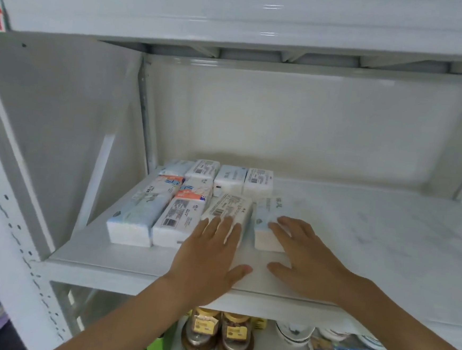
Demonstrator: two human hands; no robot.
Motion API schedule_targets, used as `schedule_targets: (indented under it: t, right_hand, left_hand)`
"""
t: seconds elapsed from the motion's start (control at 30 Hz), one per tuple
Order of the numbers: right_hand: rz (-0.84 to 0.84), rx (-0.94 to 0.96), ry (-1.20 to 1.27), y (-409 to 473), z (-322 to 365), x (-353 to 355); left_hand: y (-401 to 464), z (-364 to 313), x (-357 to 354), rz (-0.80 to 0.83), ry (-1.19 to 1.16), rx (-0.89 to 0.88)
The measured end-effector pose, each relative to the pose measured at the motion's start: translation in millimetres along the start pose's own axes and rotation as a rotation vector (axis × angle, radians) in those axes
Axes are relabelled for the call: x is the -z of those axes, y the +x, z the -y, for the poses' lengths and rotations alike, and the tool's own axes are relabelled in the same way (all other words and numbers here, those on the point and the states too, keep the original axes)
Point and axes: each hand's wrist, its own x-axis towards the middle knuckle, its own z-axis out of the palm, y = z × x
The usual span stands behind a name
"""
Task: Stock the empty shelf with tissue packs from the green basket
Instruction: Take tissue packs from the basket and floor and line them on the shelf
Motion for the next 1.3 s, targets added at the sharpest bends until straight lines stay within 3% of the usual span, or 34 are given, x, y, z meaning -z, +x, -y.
schedule_targets:
  t: [0.2, 0.57, 0.87, 1.1, 1.3]
  right_hand:
    - [0.075, -0.019, -0.058, 16.9, 8.8, -11.0]
    - [-0.044, -0.037, 0.031, 60.8, 7.5, -23.4]
    - [-0.225, -0.04, 0.144, 79.7, -8.5, -23.3]
    - [-0.269, -0.024, 0.429, 67.1, -31.1, -25.7]
    - [-0.14, -0.075, 0.386, 65.9, -32.3, -13.1]
  left_hand:
    - [15.1, -9.8, -7.3, -0.005, -0.011, 0.037]
    - [57.3, -0.8, -1.0, 0.087, -0.146, 0.147]
    - [88.6, 6.5, 25.4, 0.271, -0.265, 0.205]
    - [90.2, 20.5, 12.6, 0.112, -0.312, 0.248]
    - [99.0, 36.5, 4.3, 0.112, -0.208, 0.236]
